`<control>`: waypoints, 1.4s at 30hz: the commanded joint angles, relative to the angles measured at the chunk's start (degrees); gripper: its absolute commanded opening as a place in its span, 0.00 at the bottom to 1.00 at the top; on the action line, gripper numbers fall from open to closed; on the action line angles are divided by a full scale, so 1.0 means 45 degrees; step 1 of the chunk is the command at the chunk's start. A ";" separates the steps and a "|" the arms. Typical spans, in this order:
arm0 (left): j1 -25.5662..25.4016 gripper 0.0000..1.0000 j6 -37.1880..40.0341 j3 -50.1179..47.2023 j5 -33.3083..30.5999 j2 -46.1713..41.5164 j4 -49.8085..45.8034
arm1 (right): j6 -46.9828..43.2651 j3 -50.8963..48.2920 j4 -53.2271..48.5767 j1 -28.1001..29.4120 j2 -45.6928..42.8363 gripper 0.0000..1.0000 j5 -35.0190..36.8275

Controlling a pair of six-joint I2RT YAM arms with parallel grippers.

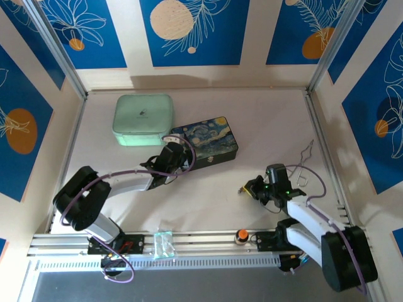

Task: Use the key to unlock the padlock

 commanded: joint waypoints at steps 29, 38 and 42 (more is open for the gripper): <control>0.0183 0.80 0.0706 -0.0764 -0.0418 -0.0430 -0.2182 | -0.4138 0.4209 -0.5965 -0.0894 0.3551 0.23 0.0374; 0.0208 0.80 0.0736 -0.0874 -0.0413 -0.0583 -0.2123 | -0.5121 0.5061 -0.6661 -0.0814 0.4082 0.28 0.1313; 0.0229 0.80 0.0826 -0.0896 -0.0385 -0.0618 -0.2147 | -0.5770 0.6290 -0.7298 0.0140 0.4981 0.28 0.3499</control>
